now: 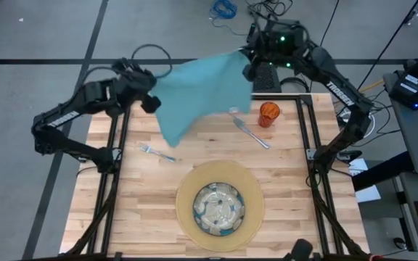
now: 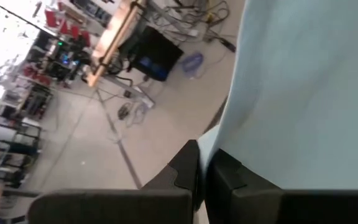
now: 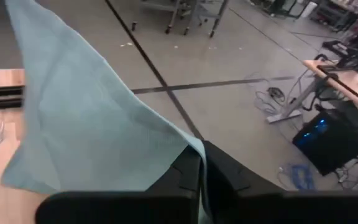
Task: Set table place
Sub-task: Fold the blue napkin
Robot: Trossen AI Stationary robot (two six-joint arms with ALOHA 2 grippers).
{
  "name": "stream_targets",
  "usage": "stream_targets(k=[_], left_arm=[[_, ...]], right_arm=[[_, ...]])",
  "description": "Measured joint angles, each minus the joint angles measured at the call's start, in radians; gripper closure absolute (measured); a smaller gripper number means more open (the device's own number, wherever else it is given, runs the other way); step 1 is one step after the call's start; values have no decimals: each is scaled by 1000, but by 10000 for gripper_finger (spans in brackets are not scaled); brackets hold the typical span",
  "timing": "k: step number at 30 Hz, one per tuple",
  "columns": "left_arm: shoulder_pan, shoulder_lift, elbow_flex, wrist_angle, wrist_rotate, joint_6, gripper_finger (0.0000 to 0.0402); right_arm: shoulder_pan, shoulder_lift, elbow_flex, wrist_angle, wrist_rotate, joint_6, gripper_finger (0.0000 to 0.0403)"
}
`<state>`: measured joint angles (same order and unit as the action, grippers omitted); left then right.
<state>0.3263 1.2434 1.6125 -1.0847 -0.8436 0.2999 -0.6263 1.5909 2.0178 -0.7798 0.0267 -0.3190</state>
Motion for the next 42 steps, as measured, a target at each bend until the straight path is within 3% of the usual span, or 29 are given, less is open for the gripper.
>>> stream_targets(k=[8, 13, 18, 27, 42], left_arm=[[57, 63, 132, -44, -8, 83, 401], [23, 57, 147, -102, -44, 83, 401], [-20, 9, 163, -158, -51, 69, 401], [-254, 1, 258, -186, -48, -7, 401], [-535, 66, 257, -185, -160, -89, 401]], right_arm=[[62, 0, 45, -121, -49, 20, 403], [149, -19, 49, -142, 67, -23, 403], [195, -102, 50, -142, 108, -10, 403], [357, -215, 50, -214, 140, 83, 403], [697, -219, 49, -289, 349, 188, 403]])
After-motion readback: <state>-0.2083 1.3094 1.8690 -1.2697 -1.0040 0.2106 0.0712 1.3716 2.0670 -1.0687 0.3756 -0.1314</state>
